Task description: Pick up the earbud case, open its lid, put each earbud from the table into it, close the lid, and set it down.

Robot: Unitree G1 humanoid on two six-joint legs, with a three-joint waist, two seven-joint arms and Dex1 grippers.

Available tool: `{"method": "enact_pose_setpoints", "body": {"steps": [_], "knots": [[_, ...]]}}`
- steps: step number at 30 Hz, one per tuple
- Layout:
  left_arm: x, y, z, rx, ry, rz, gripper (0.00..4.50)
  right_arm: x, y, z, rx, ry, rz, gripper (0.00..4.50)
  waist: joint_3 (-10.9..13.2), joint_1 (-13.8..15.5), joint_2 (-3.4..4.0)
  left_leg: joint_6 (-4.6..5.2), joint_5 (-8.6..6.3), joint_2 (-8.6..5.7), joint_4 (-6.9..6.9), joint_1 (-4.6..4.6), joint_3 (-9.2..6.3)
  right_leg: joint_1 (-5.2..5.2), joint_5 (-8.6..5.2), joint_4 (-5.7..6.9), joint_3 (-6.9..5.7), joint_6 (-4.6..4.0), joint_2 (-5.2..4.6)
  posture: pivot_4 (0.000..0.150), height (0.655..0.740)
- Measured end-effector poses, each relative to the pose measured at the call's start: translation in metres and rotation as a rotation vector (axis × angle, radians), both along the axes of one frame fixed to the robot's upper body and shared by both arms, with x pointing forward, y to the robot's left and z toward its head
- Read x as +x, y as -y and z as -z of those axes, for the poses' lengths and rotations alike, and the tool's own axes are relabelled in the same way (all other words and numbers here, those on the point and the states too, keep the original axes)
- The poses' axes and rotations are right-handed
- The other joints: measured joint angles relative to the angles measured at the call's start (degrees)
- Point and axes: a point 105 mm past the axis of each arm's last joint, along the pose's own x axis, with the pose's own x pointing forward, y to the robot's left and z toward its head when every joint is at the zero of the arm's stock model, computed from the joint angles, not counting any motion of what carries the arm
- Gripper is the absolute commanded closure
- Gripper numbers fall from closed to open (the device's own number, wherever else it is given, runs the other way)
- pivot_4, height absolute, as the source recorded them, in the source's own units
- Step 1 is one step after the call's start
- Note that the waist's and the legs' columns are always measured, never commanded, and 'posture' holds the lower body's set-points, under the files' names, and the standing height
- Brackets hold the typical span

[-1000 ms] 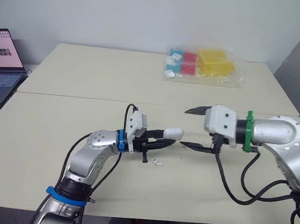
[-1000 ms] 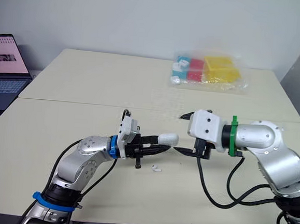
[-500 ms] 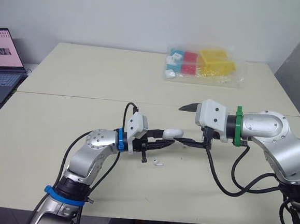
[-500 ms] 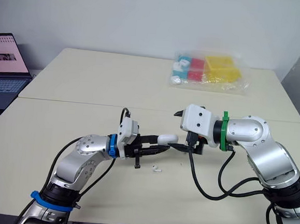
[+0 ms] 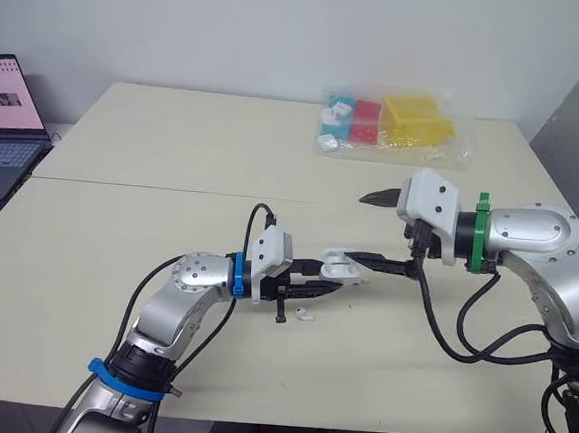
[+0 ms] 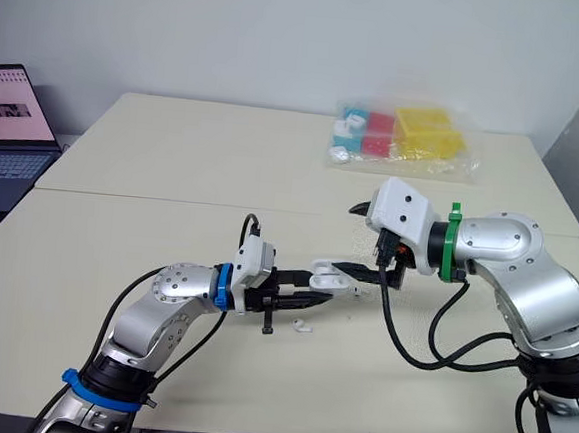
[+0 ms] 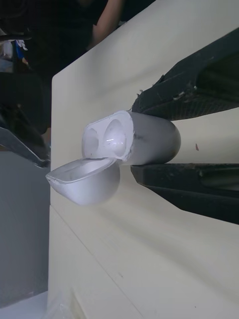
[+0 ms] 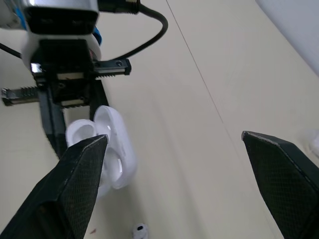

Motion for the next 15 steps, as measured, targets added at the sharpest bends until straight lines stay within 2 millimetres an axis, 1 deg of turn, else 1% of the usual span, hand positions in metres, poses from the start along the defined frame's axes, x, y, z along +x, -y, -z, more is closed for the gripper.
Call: {"method": "enact_pose_setpoints", "body": {"steps": [2, 5, 7, 9, 11, 15], "knots": [[0.006, -0.006, -0.002, -0.007, -0.003, -0.043, 3.70, -0.003, 0.010, -0.002, -0.005, -0.019, 0.020, 0.00, 0.0, 0.0, 0.00, 0.00, 0.00, 0.00, 0.00, -0.01, 0.00, 0.00, 0.00, -0.02, -0.01, 0.00, -0.01, 0.150, 0.7400], [0.014, -0.018, -0.005, -0.010, 0.004, -0.110, 3.70, -0.004, 0.021, 0.006, -0.013, -0.056, 0.066, 0.00, 0.0, 0.0, 0.00, 0.00, 0.00, 0.00, -0.01, -0.01, 0.01, -0.01, -0.03, -0.02, 0.00, 0.05, -0.01, 0.150, 0.7400], [0.017, -0.026, -0.008, -0.003, 0.013, -0.139, 3.70, -0.007, 0.027, 0.016, -0.030, -0.079, 0.096, 0.00, 0.0, 0.0, 0.00, 0.00, 0.00, 0.02, -0.03, 0.00, 0.00, -0.01, -0.11, -0.02, -0.01, 0.19, 0.00, 0.150, 0.7400], [0.021, -0.039, -0.010, 0.021, 0.027, -0.176, 3.70, -0.007, 0.031, 0.030, -0.056, -0.119, 0.128, 0.00, 0.0, -0.1, 0.00, 0.00, 0.00, 0.03, -0.04, 0.03, 0.02, -0.03, -0.11, 0.01, 0.02, 0.19, 0.01, 0.150, 0.7400], [0.023, -0.050, -0.011, 0.041, 0.038, -0.209, 3.70, -0.005, 0.031, 0.043, -0.087, -0.145, 0.152, 0.00, 0.0, -0.3, 0.01, 0.00, 0.00, 0.04, -0.05, 0.07, 0.06, -0.03, -0.12, 0.02, 0.03, 0.19, 0.01, 0.150, 0.7400], [0.020, -0.056, -0.003, 0.049, 0.015, -0.227, 3.70, 0.003, 0.024, 0.055, -0.125, -0.172, 0.150, 0.00, 0.0, -0.3, 0.00, 0.00, 0.00, 0.03, -0.02, 0.09, 0.10, -0.01, -0.12, 0.02, 0.02, 0.19, 0.00, 0.150, 0.7400]]}}
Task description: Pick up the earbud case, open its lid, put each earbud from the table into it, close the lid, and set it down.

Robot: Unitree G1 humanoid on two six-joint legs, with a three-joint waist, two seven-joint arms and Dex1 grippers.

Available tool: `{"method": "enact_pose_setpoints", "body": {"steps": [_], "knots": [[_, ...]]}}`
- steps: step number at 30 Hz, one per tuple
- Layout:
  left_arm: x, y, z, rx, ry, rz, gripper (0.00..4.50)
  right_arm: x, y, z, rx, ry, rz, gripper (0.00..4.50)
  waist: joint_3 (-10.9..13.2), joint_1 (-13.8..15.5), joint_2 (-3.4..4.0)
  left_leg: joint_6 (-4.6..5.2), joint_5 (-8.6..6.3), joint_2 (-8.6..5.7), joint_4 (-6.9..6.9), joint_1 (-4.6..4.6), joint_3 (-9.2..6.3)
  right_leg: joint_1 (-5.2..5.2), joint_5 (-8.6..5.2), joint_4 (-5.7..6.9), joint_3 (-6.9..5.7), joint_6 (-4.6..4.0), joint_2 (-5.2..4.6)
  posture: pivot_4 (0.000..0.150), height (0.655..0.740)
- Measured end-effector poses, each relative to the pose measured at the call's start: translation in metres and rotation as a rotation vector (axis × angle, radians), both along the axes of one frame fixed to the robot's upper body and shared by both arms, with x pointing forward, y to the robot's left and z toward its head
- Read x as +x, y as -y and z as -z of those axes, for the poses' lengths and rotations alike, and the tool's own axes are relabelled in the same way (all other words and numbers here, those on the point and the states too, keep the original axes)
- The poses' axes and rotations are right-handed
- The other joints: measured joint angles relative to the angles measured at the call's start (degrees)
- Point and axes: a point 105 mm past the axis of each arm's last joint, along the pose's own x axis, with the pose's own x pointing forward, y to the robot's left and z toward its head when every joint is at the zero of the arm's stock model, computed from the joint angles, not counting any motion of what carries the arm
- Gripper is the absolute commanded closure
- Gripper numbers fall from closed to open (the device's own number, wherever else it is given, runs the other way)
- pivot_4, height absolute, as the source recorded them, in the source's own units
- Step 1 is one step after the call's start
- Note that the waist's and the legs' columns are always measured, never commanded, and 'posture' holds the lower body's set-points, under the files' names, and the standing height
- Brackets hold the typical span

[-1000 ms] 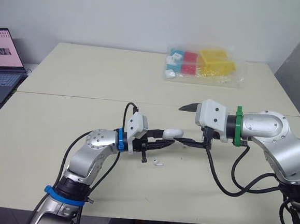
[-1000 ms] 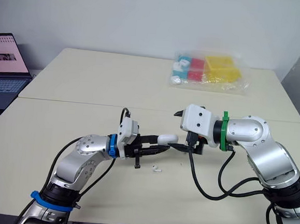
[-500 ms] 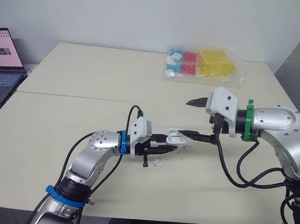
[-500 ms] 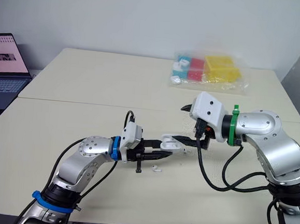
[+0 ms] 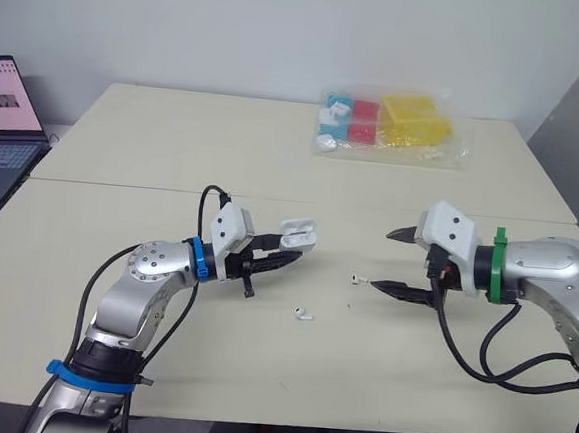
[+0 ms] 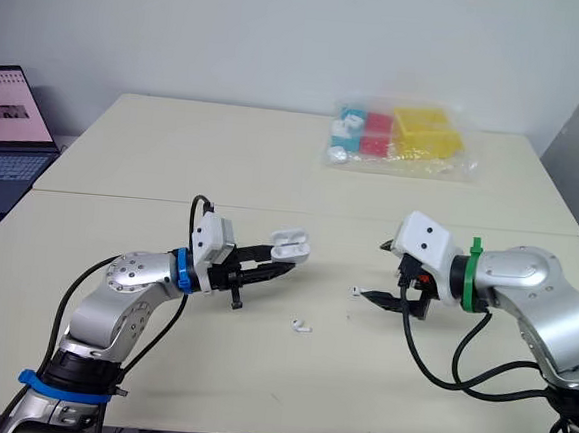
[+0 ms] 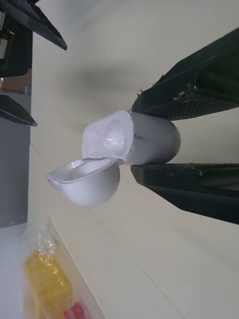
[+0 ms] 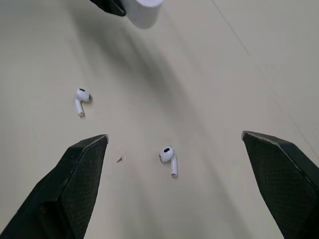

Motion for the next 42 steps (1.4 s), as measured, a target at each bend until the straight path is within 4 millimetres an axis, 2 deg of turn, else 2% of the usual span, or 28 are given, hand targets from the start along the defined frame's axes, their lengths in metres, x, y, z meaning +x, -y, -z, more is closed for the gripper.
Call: {"method": "enact_pose_setpoints", "body": {"steps": [2, 5, 8, 13, 17, 20, 28, 30, 38, 42], "knots": [[-0.001, -0.001, 0.002, -0.001, -0.002, -0.012, 3.70, 0.009, -0.005, 0.009, -0.019, -0.027, -0.005, 0.00, 0.0, 0.0, -0.01, 0.00, 0.00, 0.00, 0.00, 0.00, 0.00, 0.00, 0.00, 0.00, 0.01, 0.00, 0.00, 0.150, 0.7400], [-0.006, -0.001, 0.002, -0.003, 0.004, -0.017, 3.70, 0.020, -0.016, 0.035, -0.055, -0.100, -0.048, 0.00, 0.0, 0.0, -0.01, 0.00, 0.00, 0.01, -0.02, -0.03, -0.04, -0.01, -0.02, -0.02, 0.01, -0.03, 0.01, 0.150, 0.7400], [-0.009, 0.000, 0.003, -0.005, 0.009, -0.026, 3.70, 0.029, -0.017, 0.057, -0.087, -0.157, -0.060, 0.00, 0.0, 0.1, 0.00, 0.00, 0.00, 0.00, -0.03, -0.14, -0.06, -0.08, 0.12, -0.02, -0.01, -0.28, 0.00, 0.150, 0.7400], [-0.011, 0.000, 0.003, -0.006, 0.013, -0.038, 3.70, 0.045, -0.014, 0.063, -0.115, -0.160, -0.057, 0.00, 0.0, 0.2, 0.00, 0.00, 0.00, -0.02, -0.03, -0.13, -0.07, -0.06, 0.12, -0.03, -0.04, -0.29, -0.03, 0.150, 0.7400], [-0.013, 0.001, 0.003, -0.007, 0.016, -0.038, 3.70, 0.047, -0.012, 0.075, -0.128, -0.196, -0.064, 0.00, 0.0, 0.2, 0.00, 0.00, 0.00, 0.00, -0.04, -0.12, -0.08, -0.06, 0.13, -0.01, -0.05, -0.30, -0.01, 0.150, 0.7400], [-0.013, 0.001, 0.003, -0.007, 0.014, -0.039, 3.70, 0.046, -0.014, 0.081, -0.123, -0.205, -0.073, 0.58, 0.0, 0.2, 0.00, 0.00, 0.00, 0.00, -0.03, -0.11, -0.08, -0.06, 0.13, 0.00, -0.05, -0.30, -0.01, 0.150, 0.7400], [-0.013, 0.002, 0.003, -0.006, 0.015, -0.037, 3.70, 0.044, -0.012, 0.083, -0.111, -0.209, -0.085, 3.49, 0.0, 0.2, 0.00, 0.00, 0.00, -0.01, -0.03, -0.09, -0.09, -0.03, 0.13, 0.00, -0.06, -0.29, -0.01, 0.150, 0.7400], [-0.014, 0.003, 0.003, -0.004, 0.015, -0.031, 3.70, 0.040, -0.010, 0.083, -0.113, -0.209, -0.091, 4.08, 0.0, 0.2, 0.00, 0.00, 0.00, -0.01, -0.03, -0.09, -0.09, -0.03, 0.12, 0.00, -0.05, -0.29, -0.02, 0.150, 0.7400], [-0.015, 0.003, 0.004, 0.002, 0.011, -0.023, 3.70, 0.012, 0.018, 0.082, -0.216, -0.246, -0.130, 4.08, 0.0, 0.4, 0.00, 0.00, -0.01, -0.03, -0.03, -0.10, -0.07, -0.03, 0.09, -0.03, -0.06, -0.24, -0.06, 0.150, 0.7400], [-0.018, 0.004, 0.008, 0.004, -0.005, -0.021, 3.70, -0.015, 0.063, 0.084, -0.353, -0.278, -0.127, 4.08, 0.0, 0.7, 0.01, -0.01, -0.01, -0.05, -0.05, -0.11, -0.09, -0.01, -0.04, -0.09, -0.10, -0.02, -0.08, 0.150, 0.7400]]}}
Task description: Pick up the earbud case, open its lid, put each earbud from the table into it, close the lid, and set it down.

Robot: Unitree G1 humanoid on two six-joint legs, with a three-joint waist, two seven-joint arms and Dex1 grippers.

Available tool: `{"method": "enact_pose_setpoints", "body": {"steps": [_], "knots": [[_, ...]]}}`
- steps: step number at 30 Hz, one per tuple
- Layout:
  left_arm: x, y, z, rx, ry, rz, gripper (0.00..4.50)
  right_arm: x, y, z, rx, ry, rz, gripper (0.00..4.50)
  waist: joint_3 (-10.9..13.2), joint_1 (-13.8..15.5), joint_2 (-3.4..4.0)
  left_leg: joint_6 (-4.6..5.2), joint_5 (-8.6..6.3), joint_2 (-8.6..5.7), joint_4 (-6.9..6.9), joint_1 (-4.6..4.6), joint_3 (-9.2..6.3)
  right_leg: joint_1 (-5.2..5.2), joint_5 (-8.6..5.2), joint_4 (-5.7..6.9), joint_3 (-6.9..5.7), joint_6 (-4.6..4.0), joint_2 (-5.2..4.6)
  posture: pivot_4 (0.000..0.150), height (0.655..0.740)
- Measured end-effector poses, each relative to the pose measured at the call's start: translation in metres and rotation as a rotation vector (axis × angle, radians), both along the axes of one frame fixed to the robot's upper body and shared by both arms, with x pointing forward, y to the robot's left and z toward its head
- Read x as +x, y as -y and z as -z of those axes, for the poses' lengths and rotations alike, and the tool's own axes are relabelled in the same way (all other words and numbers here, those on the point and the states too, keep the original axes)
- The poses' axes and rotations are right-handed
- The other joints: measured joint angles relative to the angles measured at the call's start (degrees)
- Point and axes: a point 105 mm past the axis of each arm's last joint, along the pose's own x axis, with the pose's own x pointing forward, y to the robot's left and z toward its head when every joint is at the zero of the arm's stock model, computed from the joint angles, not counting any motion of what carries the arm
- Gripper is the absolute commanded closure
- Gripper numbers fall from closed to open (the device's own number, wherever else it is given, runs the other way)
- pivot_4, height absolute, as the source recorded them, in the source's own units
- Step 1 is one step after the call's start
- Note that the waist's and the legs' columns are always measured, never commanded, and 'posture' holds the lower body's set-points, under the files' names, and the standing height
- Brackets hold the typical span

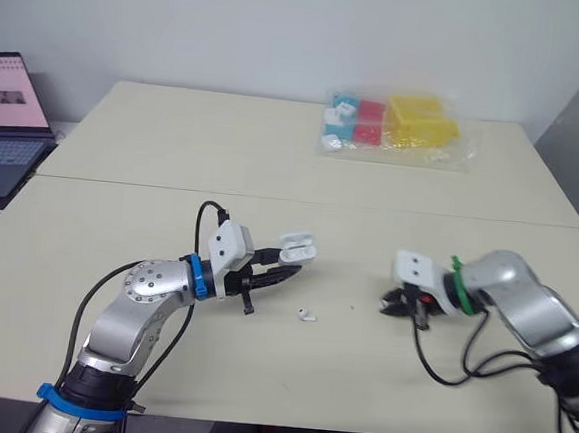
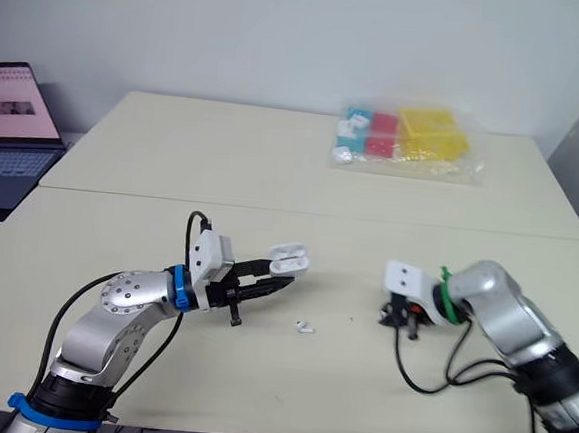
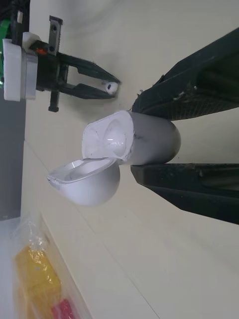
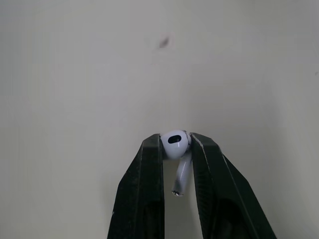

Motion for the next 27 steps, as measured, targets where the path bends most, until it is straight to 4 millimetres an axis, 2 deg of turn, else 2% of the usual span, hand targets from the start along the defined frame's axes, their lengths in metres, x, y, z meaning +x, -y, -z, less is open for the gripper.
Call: {"method": "enact_pose_setpoints", "body": {"steps": [3, 9, 16, 22, 25, 27], "knots": [[-0.001, 0.000, 0.002, 0.001, -0.013, -0.003, 3.70, -0.009, 0.021, 0.001, -0.054, -0.008, 0.004, 4.08, 0.0, -0.2, -0.01, 0.00, 0.00, 0.01, 0.02, 0.05, 0.04, 0.02, 0.00, 0.00, 0.04, 0.00, 0.00, 0.150, 0.7400], [-0.001, 0.000, 0.002, -0.001, -0.017, -0.001, 3.70, -0.016, 0.031, 0.002, -0.071, -0.015, -0.001, 4.08, 0.0, -0.5, -0.01, 0.00, 0.01, 0.05, 0.02, 0.24, 0.08, 0.06, 0.00, 0.13, 0.08, 0.00, 0.08, 0.150, 0.7400], [-0.002, 0.000, 0.004, 0.002, -0.026, 0.002, 3.70, -0.012, 0.023, 0.002, -0.044, 0.011, 0.008, 1.71, 0.0, -0.5, -0.01, 0.00, 0.00, 0.04, 0.02, 0.23, 0.15, 0.06, 0.00, 0.11, 0.10, 0.00, 0.07, 0.150, 0.7400], [-0.006, -0.004, 0.012, 0.010, -0.055, -0.009, 3.70, -0.012, 0.014, -0.019, 0.012, 0.055, 0.015, 1.67, 0.0, -0.4, 0.00, 0.00, 0.00, 0.05, 0.02, 0.19, 0.08, 0.05, 0.00, 0.10, 0.10, 0.00, 0.07, 0.150, 0.7400], [-0.007, -0.004, 0.013, 0.009, -0.056, -0.013, 3.70, -0.019, 0.006, -0.036, 0.038, 0.058, 0.026, 1.67, 0.0, -0.4, 0.02, -0.01, 0.00, 0.06, 0.01, 0.17, 0.09, 0.04, 0.00, 0.09, 0.11, 0.00, 0.05, 0.150, 0.7400], [-0.009, -0.004, 0.013, 0.008, -0.054, -0.016, 3.70, -0.026, 0.008, -0.043, -0.023, 0.053, 0.069, 1.67, 0.0, -0.4, 0.02, -0.01, 0.00, 0.09, -0.01, 0.16, 0.06, 0.04, -0.01, 0.08, 0.10, -0.01, -0.01, 0.150, 0.7400]]}}
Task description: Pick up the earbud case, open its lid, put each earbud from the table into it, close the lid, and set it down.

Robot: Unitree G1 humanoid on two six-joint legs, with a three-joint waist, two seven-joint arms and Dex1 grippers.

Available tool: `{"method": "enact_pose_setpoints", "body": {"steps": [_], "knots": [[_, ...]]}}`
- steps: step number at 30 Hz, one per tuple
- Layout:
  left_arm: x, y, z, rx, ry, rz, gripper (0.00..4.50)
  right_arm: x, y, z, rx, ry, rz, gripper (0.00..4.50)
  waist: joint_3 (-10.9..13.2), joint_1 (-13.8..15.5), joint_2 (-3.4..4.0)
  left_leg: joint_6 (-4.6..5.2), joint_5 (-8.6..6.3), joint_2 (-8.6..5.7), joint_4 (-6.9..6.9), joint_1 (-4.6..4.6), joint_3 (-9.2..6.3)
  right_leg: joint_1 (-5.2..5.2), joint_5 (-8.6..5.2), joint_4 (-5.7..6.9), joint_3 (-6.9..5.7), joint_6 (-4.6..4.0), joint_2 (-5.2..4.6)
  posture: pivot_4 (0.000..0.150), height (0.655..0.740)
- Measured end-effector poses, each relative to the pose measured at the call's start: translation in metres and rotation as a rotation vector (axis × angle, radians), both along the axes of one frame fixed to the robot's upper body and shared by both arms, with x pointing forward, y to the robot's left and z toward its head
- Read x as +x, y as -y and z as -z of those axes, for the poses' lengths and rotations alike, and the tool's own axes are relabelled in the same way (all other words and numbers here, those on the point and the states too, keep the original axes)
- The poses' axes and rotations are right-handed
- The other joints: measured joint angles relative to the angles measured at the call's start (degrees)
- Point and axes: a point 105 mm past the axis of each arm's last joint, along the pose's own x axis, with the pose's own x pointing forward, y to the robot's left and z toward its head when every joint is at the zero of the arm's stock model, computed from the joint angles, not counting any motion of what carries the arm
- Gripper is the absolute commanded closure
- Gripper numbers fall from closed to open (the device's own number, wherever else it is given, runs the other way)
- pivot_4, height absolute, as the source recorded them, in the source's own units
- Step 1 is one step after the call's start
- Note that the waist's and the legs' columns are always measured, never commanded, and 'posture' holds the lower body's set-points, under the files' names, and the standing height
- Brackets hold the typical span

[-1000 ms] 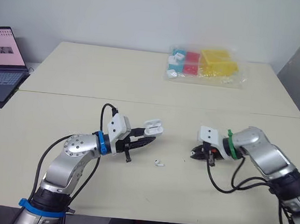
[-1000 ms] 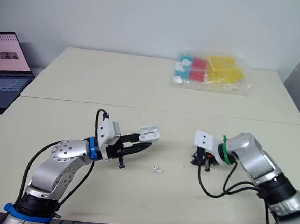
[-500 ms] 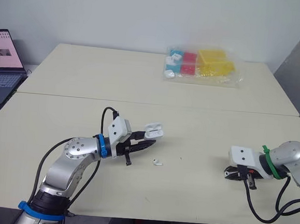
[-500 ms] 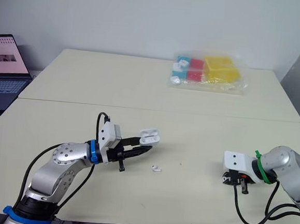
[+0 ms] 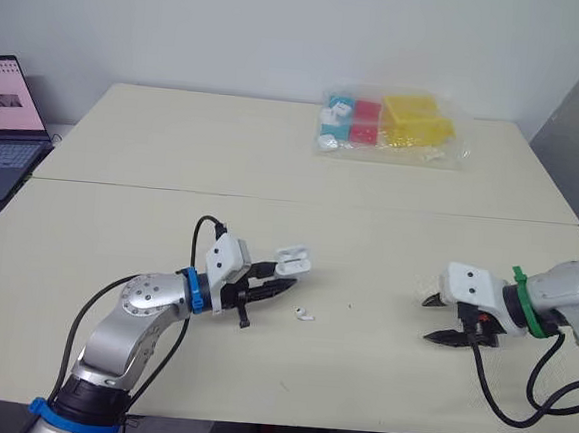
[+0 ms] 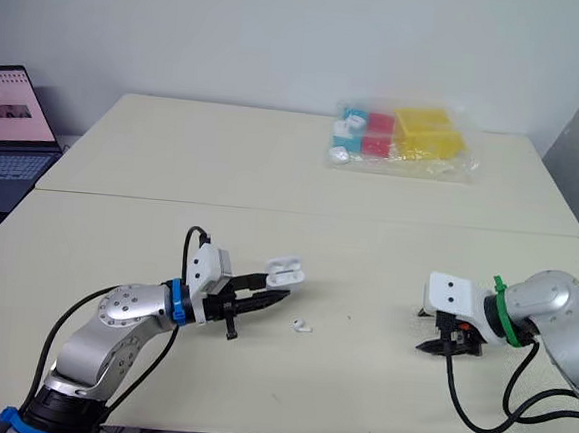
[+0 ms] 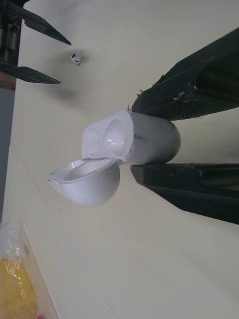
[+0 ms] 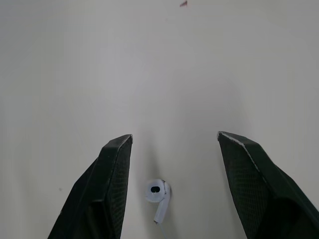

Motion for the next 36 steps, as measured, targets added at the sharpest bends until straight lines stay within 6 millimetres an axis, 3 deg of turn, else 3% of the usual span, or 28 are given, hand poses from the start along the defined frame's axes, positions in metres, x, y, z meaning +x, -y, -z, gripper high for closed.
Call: {"method": "enact_pose_setpoints", "body": {"steps": [6, 14, 26, 29, 34, 36], "knots": [[-0.002, -0.001, 0.004, -0.001, -0.014, -0.017, 3.70, -0.013, 0.000, 0.010, -0.104, -0.047, 0.049, 1.67, 0.0, 0.0, -0.01, 0.00, 0.00, -0.04, 0.01, 0.01, 0.01, 0.00, -0.01, 0.00, -0.01, -0.01, -0.06, 0.150, 0.7400], [-0.003, 0.004, 0.004, -0.018, -0.010, -0.022, 3.70, -0.005, 0.011, 0.031, -0.200, -0.043, 0.057, 1.67, 0.0, -0.1, -0.01, 0.00, 0.00, -0.06, 0.01, -0.01, 0.07, -0.02, -0.01, -0.03, -0.01, 0.00, -0.02, 0.150, 0.7400], [-0.005, 0.007, 0.004, -0.021, -0.003, -0.029, 3.70, 0.001, 0.016, 0.041, -0.222, -0.048, 0.051, 1.67, 0.0, -0.1, -0.01, 0.00, 0.00, -0.05, 0.01, -0.02, 0.03, -0.01, -0.01, -0.02, -0.01, -0.01, 0.01, 0.150, 0.7400], [-0.005, 0.008, 0.004, -0.024, -0.004, -0.030, 3.70, 0.002, 0.016, 0.042, -0.218, -0.053, 0.048, 2.24, 0.0, -0.1, -0.02, 0.00, 0.00, -0.05, 0.02, 0.01, 0.02, 0.01, -0.01, -0.02, -0.01, -0.01, 0.01, 0.150, 0.7400], [-0.005, 0.008, 0.004, -0.027, -0.004, -0.037, 3.70, 0.003, 0.012, 0.042, -0.206, -0.047, 0.039, 4.04, 0.0, -0.1, -0.02, 0.00, 0.00, -0.05, 0.03, 0.06, 0.03, 0.03, -0.01, 0.01, -0.01, -0.01, 0.02, 0.150, 0.7400], [-0.005, 0.009, 0.004, -0.028, -0.004, -0.036, 3.70, 0.004, 0.011, 0.042, -0.206, -0.046, 0.041, 4.07, 0.0, -0.1, -0.03, 0.00, 0.00, -0.05, 0.03, 0.06, 0.03, 0.03, -0.01, 0.01, -0.01, -0.01, 0.03, 0.150, 0.7400]]}}
